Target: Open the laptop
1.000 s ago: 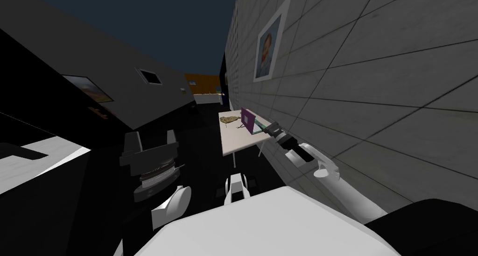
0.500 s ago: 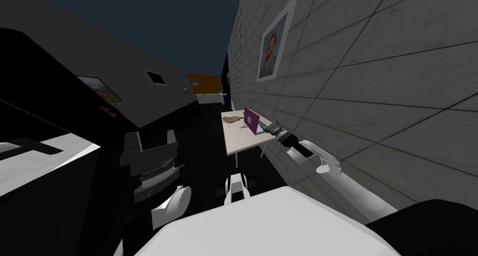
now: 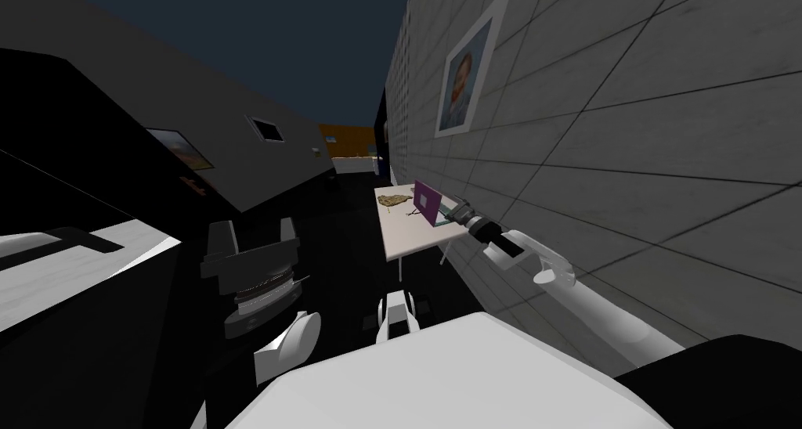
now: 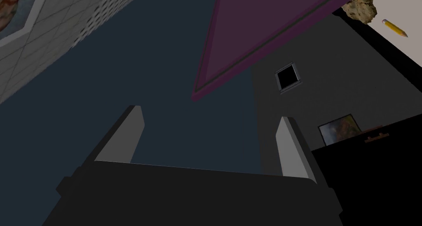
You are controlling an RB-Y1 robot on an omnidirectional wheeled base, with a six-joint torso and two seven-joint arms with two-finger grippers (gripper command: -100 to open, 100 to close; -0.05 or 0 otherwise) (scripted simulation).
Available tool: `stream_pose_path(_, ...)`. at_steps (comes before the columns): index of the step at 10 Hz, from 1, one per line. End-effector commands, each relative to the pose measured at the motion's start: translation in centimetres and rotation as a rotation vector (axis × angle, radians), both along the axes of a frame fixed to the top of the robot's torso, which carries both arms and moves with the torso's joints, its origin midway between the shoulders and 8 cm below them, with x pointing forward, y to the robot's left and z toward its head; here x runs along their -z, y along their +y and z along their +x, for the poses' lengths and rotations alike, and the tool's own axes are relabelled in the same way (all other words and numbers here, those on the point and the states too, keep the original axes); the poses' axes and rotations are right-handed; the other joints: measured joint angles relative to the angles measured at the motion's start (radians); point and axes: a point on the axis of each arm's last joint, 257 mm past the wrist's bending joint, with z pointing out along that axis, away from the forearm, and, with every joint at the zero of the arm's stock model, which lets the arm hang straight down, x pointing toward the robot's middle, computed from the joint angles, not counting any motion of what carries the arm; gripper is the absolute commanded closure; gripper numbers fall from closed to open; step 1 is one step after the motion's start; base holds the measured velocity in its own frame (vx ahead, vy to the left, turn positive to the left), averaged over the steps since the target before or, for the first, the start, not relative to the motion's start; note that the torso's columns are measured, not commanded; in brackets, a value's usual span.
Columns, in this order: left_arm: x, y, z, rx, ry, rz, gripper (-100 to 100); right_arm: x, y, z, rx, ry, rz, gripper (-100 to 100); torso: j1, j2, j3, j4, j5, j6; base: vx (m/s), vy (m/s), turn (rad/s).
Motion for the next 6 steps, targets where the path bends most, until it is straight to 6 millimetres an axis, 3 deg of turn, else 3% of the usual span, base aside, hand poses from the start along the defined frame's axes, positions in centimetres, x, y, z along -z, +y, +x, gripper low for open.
stream_pose_path(1, 0.0, 0.0, 0.0, 0.0, 0.0, 0.0, 0, 0.2, -1.9, 0.8, 0.046, 0.021, -0.135, -100, 0.001, 0.0, 0.0, 0.0, 0.0, 0.0, 0.025, 0.074, 0.08)
stream_pose_path(6, 0.0, 0.0, 0.0, 0.0, 0.0, 0.0, 0, -0.1, -4.0, 1.7, 0.097, 0.038, -0.321, -100, 0.001, 0.0, 0.0, 0.0, 0.0, 0.0, 0.019, 0.053, 0.046)
